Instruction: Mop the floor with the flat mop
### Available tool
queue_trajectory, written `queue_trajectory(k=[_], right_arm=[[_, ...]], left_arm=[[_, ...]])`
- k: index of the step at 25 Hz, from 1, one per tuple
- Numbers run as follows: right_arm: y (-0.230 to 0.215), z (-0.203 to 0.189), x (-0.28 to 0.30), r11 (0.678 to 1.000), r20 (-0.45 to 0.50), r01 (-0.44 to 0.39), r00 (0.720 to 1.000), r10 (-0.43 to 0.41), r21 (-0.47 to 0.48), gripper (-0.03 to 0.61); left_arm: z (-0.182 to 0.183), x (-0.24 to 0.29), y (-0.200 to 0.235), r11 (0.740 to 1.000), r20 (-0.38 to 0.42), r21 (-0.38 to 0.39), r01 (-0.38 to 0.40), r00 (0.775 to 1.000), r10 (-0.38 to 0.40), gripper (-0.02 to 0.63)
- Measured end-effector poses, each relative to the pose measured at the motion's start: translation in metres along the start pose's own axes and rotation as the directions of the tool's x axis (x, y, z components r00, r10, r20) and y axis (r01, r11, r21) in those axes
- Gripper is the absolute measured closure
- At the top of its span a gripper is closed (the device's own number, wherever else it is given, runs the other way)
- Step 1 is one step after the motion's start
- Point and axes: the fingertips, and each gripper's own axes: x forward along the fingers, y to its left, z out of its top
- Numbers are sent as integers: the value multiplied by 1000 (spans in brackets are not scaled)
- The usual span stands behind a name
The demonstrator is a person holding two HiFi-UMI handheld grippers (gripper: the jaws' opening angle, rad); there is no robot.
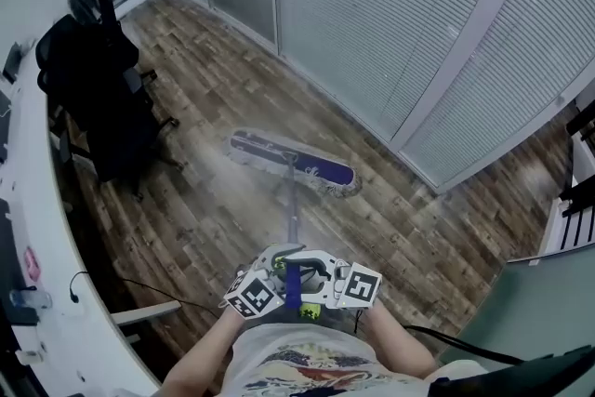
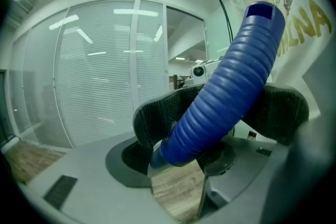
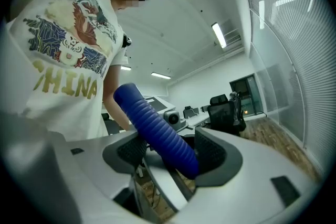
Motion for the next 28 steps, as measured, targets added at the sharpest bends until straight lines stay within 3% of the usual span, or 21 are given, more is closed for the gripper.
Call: queue_trajectory(k=[3, 9, 16, 23, 28], right_arm=[[-38, -6, 13, 1000, -33, 8, 999, -8, 24, 311], [-148, 21, 52, 995, -11, 45, 999, -44, 89, 311], [-249, 27, 77, 994, -11, 71, 997, -71, 87, 310], [-348, 39, 71, 996, 12, 53, 998, -54, 73, 308], [-431, 45, 63, 996, 19, 37, 999, -39, 86, 308]], left_arm=[[-11, 4, 38, 999, -34, 32, 11, 999, -10, 399], [-5, -2, 155, 1000, 2, -9, 20, 1000, -20, 400], [-12, 9, 257, 998, -43, 36, 49, 998, -48, 400], [4, 42, 352, 1000, 6, -2, 22, 1000, -22, 403], [10, 74, 429, 1000, -11, -15, 11, 1000, -11, 403]])
